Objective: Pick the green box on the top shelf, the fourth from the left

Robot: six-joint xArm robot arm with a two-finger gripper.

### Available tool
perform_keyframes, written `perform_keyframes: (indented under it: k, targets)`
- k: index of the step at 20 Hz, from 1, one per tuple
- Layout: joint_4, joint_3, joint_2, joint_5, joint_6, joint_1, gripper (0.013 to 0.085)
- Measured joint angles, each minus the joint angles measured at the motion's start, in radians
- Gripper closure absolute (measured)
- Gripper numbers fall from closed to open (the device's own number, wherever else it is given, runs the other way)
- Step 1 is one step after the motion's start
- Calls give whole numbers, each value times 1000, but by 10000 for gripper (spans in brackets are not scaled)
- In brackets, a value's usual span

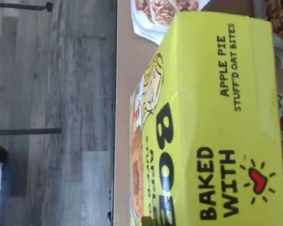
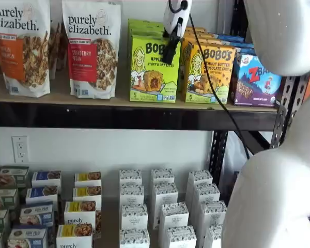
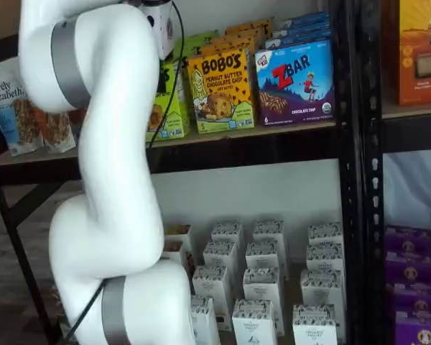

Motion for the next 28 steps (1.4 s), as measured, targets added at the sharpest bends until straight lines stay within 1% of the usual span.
perform_keyframes:
  k: [4,5,6,7,8,9,10,11,21,22,23,24,28]
  targets:
    - [-1,-4,3,5,2,2,450]
    - [-1,-4,2,4,2,2,490]
    - [-1,-3,2,3,2,2,490]
    - [-1,-3,2,3,3,3,530]
    - [-1,-3,2,3,3,3,530]
    - [0,-3,2,4,3,3,570]
    - [0,-4,2,4,4,3,570]
    - [0,-4,2,4,4,4,610]
    - [5,-5,1,8,5,4,610]
    - [6,-4,1,7,5,3,650]
    - [7,-3,0,6,4,3,650]
    - [8,-3,0,6,4,2,690]
    - [6,-20,7,33,5,2,690]
